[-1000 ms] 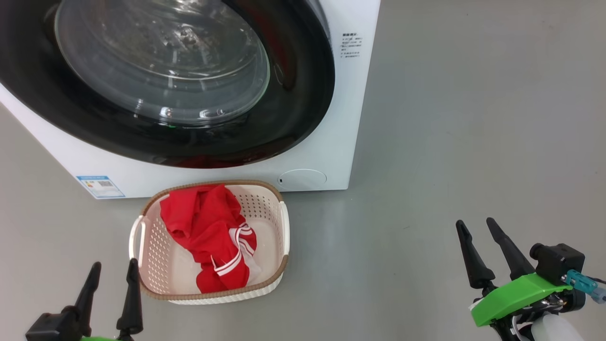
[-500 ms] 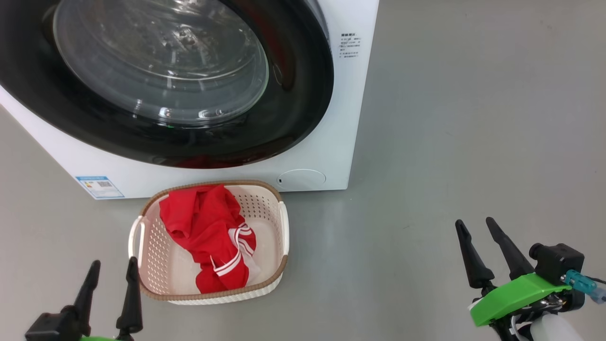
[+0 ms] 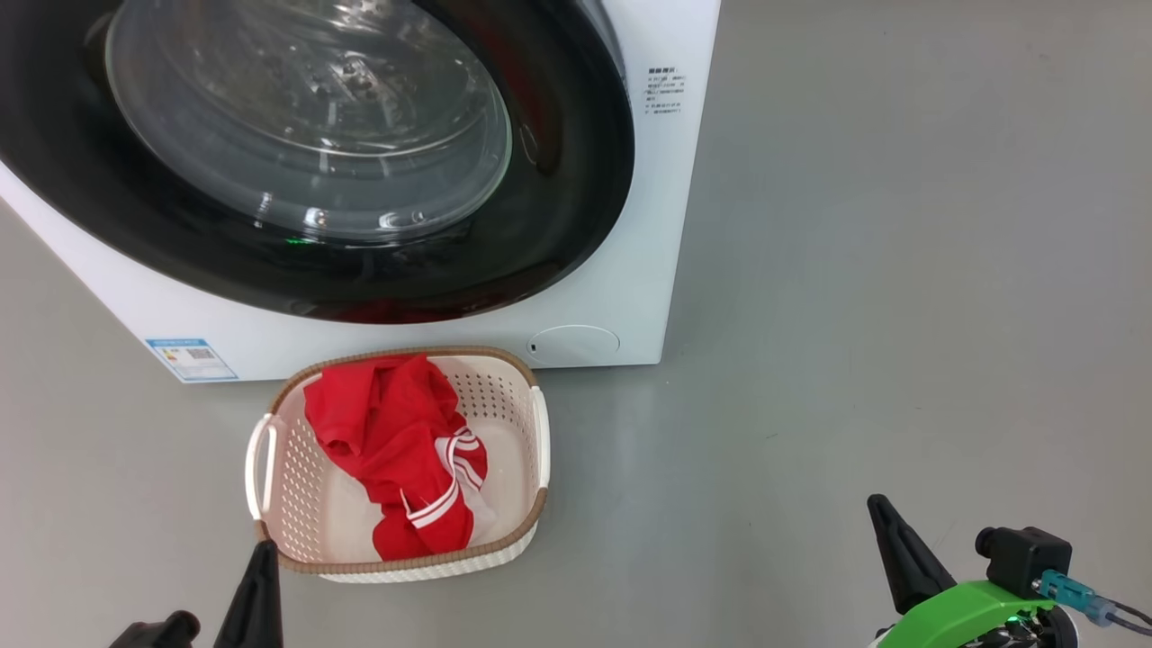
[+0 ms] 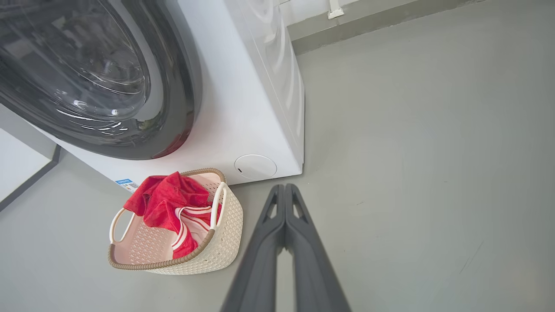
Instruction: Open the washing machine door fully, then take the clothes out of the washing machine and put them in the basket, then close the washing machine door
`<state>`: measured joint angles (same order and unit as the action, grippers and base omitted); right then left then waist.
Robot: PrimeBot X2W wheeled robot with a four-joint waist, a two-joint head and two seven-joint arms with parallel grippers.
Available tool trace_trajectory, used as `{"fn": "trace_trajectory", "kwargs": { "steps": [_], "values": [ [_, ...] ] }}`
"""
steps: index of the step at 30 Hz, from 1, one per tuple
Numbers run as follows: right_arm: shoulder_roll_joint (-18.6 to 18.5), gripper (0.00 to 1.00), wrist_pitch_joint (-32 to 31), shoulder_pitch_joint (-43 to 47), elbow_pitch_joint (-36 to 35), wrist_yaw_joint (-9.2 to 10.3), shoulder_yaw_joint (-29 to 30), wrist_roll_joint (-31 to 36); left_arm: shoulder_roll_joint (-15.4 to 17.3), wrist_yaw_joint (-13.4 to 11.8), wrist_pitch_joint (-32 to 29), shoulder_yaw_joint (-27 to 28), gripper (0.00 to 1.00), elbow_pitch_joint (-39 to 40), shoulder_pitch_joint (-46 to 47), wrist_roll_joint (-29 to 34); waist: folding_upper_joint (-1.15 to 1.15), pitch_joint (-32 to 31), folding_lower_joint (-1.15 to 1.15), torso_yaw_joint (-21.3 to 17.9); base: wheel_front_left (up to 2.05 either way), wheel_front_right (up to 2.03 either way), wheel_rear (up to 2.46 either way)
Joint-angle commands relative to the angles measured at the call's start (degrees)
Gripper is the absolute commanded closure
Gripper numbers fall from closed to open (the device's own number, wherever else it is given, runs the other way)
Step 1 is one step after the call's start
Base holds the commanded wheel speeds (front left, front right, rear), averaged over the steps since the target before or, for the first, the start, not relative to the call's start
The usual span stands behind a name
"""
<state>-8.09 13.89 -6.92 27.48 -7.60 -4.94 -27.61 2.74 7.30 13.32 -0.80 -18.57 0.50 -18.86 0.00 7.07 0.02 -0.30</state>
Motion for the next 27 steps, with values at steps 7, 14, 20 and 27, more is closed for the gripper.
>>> {"fn": "trace_trajectory", "kwargs": {
  "steps": [7, 14, 20, 27],
  "values": [
    [-0.1, 1.00, -1.2, -0.8, -2.0, 0.01, 0.8, -4.4, 0.8, 0.0, -1.0, 0.6, 1.00, 1.4, 1.0, -5.1, 0.00, -0.4, -0.01, 0.0, 0.00, 0.00, 0.00],
    [0.2, 1.00, -2.4, -0.7, -2.6, 0.02, 1.4, -8.2, 0.9, 0.0, -2.1, 0.9, 1.00, 1.4, 1.4, -9.4, 0.00, -0.8, -0.02, 0.0, 0.00, 0.00, 0.00],
    [0.4, 1.00, -3.4, -0.7, -3.2, 0.02, 2.0, -11.5, 0.9, 0.0, -3.0, 1.2, 1.00, 1.5, 1.6, -13.1, 0.00, -1.1, -0.02, 0.1, 0.00, 0.00, 0.00],
    [0.7, 1.00, -4.5, -0.6, -4.0, 0.03, 2.6, -15.2, 0.9, 0.0, -4.1, 1.5, 1.00, 1.7, 1.9, -17.5, 0.00, -1.5, -0.02, 0.1, 0.00, 0.00, 0.00]
  ]
}}
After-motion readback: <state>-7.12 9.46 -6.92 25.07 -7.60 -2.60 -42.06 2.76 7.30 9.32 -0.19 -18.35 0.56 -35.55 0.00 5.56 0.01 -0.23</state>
